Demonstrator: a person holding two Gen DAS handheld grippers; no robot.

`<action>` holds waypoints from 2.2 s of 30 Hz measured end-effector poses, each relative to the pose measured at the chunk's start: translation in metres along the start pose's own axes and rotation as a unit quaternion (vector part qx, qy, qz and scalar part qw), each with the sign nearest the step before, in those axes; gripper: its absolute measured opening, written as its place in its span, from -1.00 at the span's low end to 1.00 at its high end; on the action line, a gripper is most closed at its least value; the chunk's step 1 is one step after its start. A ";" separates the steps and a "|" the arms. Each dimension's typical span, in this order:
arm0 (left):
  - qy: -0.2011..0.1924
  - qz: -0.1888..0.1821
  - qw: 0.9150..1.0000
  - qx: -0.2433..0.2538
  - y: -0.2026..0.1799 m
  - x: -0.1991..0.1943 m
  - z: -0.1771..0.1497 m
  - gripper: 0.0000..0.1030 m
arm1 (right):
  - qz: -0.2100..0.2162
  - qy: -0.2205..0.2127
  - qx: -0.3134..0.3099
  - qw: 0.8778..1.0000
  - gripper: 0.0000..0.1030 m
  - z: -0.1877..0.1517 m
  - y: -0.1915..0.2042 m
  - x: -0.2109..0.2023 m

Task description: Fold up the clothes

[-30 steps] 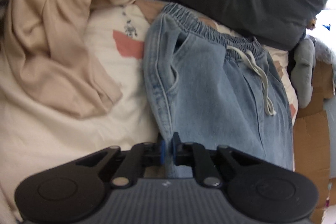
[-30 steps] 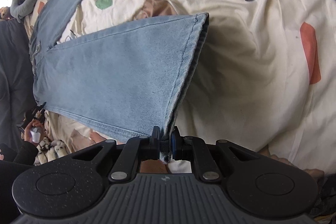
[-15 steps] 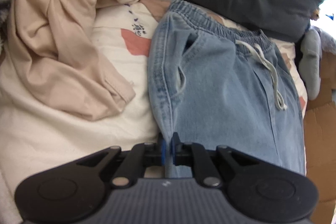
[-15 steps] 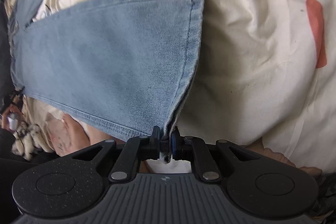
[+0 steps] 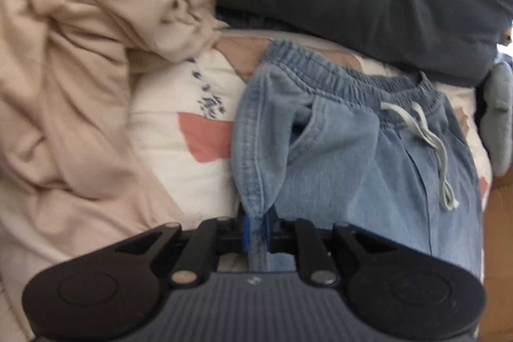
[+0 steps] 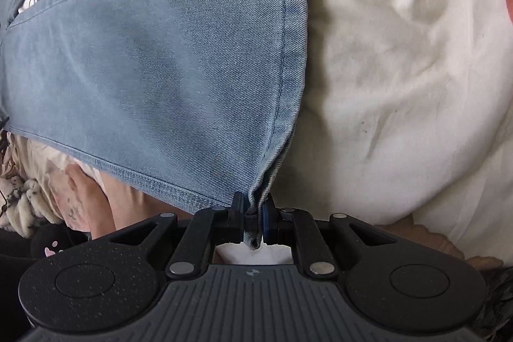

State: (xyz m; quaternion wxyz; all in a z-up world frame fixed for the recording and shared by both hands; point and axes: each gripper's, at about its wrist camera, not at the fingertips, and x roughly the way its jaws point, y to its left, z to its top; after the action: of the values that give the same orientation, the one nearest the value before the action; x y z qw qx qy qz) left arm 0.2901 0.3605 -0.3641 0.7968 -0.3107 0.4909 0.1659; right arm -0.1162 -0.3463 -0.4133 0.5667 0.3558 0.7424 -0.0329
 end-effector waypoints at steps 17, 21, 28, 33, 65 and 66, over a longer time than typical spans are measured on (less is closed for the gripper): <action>-0.029 0.058 0.994 0.093 -0.058 -0.093 -0.002 -0.23 | 0.056 -0.114 -0.046 0.991 -0.18 -0.001 -0.050 -0.050; -0.029 0.044 0.992 0.117 -0.078 -0.096 -0.001 -0.23 | 0.075 -0.167 -0.042 0.982 0.00 0.018 -0.068 -0.065; -0.008 0.019 0.985 0.173 -0.117 -0.071 -0.005 -0.23 | 0.033 -0.235 -0.040 0.971 0.21 0.050 -0.048 -0.059; 0.006 0.010 0.981 0.191 -0.130 -0.043 -0.011 -0.27 | 0.008 -0.246 -0.038 0.969 0.20 0.068 -0.037 -0.044; -0.023 0.027 0.986 0.162 -0.101 0.010 0.041 -0.56 | -0.050 -0.288 -0.109 0.950 -0.79 0.082 0.025 -0.067; -0.021 0.023 0.986 0.165 -0.104 0.005 0.038 -0.54 | -0.047 -0.285 -0.118 0.950 -0.46 0.083 0.030 -0.064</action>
State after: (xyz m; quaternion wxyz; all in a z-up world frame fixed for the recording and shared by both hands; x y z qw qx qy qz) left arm 0.3776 0.3070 -0.3219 0.8432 -0.1607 0.5017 0.1072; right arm -0.0249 -0.3933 -0.3765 0.7905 0.2273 0.5641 -0.0719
